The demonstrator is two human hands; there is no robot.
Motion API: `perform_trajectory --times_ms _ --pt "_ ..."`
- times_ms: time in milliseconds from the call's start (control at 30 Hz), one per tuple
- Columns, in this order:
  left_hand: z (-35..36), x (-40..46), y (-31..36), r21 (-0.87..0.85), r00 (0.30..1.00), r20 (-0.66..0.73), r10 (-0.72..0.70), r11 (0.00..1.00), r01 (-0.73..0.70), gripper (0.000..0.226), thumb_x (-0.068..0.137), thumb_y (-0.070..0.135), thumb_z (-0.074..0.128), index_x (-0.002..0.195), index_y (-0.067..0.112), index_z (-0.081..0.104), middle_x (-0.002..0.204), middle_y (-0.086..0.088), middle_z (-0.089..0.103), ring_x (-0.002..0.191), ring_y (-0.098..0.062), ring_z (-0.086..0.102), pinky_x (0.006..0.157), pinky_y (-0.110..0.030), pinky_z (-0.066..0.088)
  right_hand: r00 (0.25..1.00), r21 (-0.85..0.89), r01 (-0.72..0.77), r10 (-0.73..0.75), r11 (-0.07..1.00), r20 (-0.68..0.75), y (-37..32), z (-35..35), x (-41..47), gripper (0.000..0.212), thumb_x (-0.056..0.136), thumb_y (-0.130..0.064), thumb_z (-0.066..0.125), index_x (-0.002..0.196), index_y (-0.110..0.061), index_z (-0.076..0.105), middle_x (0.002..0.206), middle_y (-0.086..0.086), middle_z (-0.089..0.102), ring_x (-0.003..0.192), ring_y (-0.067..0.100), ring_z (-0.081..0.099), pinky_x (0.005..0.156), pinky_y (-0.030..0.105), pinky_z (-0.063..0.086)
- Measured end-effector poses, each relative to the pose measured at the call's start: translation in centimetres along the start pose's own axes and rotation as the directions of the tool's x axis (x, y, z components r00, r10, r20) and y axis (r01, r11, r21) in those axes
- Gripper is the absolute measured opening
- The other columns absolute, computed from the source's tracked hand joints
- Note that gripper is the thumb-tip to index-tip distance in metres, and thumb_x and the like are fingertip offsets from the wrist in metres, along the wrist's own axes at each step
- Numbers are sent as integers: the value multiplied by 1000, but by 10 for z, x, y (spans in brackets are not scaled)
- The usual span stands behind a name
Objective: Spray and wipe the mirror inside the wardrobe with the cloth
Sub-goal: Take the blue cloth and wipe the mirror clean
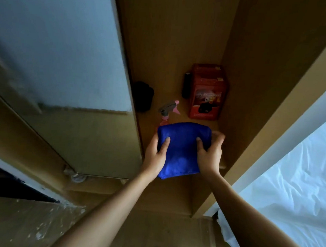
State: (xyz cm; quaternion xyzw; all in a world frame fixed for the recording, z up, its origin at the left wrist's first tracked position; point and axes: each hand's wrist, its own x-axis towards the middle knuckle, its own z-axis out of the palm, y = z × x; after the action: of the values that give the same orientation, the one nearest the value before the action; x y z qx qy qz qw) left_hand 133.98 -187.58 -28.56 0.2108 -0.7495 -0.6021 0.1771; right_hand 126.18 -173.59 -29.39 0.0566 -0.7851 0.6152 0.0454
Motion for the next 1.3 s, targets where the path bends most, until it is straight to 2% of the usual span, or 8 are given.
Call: perform_trajectory --times_ms 67,333,500,633,767,867,1100,1300 --pt "-22 -12 5 -37 999 -22 47 998 -47 24 98 39 47 122 35 52 116 19 59 111 -1 56 100 -26 43 995 26 87 -86 996 -41 -17 9 -20 38 94 -14 63 120 -21 36 108 -15 56 90 -14 56 75 6 44" --pt "-144 -61 28 26 949 -110 296 955 -295 24 99 40 46 120 28 51 112 6 61 105 -7 58 92 -28 49 888 25 447 -440 894 -137 -96 69 -121 39 98 -6 54 134 -19 46 128 -4 56 116 3 52 98 16 42" --pt "-233 -78 52 112 891 -219 397 918 -381 17 100 31 49 109 17 53 102 -7 60 92 -18 59 81 -30 48 818 -5 573 -573 819 -50 -145 116 -168 36 99 -1 48 131 -15 58 109 7 53 92 5 49 84 9 38" --pt "-288 -76 79 188 828 -294 477 878 -439 17 98 28 53 105 13 53 93 3 57 81 -4 54 72 -13 42 756 -15 654 -654 756 8 -190 146 -180 44 96 5 45 128 -19 63 110 8 45 90 2 41 82 3 36" --pt "-327 -62 116 277 746 -344 570 821 -500 21 97 28 54 110 11 55 100 7 56 90 -2 51 78 -6 38 724 -42 689 -690 724 -9 -241 169 -178 41 98 0 44 130 -18 62 112 5 44 91 0 39 79 0 35" --pt "-346 -43 146 347 693 -386 609 792 -502 26 97 33 53 112 12 54 98 13 49 101 -9 43 82 -17 36 690 -51 722 -723 690 -18 -280 181 -168 40 99 -1 44 132 -17 60 118 9 46 94 1 40 81 0 35" --pt "-376 10 218 545 559 -428 710 696 -467 32 96 40 51 109 11 53 108 -4 51 106 -23 42 87 -36 42 643 -156 752 -765 640 -35 -367 200 -123 38 100 -25 51 138 -17 53 136 18 41 112 31 51 94 47 48" --pt "-396 43 284 596 418 -466 780 626 -503 31 97 38 50 108 9 52 110 -6 54 109 -25 44 90 -34 31 541 -355 763 -834 541 -109 -439 210 -87 49 96 -38 57 140 -18 48 135 20 41 117 36 46 101 48 38"
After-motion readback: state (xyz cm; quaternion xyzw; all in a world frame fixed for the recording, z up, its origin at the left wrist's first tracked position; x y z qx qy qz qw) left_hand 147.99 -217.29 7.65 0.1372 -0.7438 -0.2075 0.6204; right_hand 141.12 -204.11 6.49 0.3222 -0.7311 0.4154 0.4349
